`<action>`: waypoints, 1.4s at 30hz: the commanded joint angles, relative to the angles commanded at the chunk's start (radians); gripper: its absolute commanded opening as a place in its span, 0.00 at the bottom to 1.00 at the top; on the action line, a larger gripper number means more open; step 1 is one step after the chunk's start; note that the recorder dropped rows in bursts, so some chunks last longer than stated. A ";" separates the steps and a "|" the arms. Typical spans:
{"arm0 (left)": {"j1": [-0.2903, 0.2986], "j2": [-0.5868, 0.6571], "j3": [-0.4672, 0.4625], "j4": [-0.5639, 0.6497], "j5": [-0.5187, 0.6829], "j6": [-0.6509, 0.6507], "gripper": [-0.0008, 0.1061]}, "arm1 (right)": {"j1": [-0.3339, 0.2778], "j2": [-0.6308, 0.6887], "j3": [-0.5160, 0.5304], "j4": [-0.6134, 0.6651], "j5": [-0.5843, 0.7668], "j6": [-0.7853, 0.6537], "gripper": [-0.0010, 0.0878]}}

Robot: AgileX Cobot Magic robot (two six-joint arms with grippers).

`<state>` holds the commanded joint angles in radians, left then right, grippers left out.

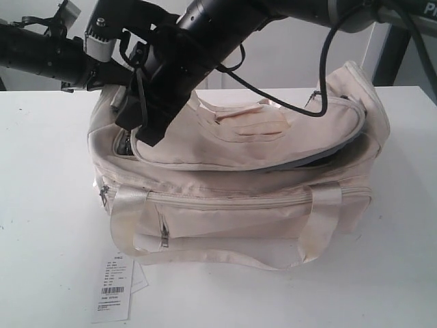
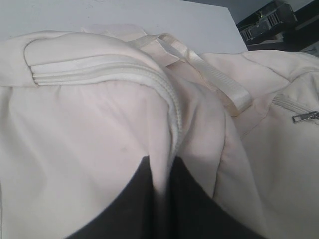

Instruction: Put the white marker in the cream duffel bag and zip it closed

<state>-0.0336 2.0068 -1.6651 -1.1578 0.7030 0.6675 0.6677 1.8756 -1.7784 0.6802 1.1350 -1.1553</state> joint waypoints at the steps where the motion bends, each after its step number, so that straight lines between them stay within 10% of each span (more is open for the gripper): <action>1: 0.000 0.000 0.000 0.000 0.000 0.000 0.01 | 0.000 0.000 0.000 0.000 0.002 0.000 0.01; 42: 0.002 0.000 0.000 0.000 -0.003 0.000 0.01 | 0.000 -0.002 0.000 -0.023 0.086 -0.008 0.01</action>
<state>-0.0319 2.0068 -1.6651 -1.1578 0.7004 0.6675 0.6677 1.8741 -1.7784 0.6569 1.2211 -1.1633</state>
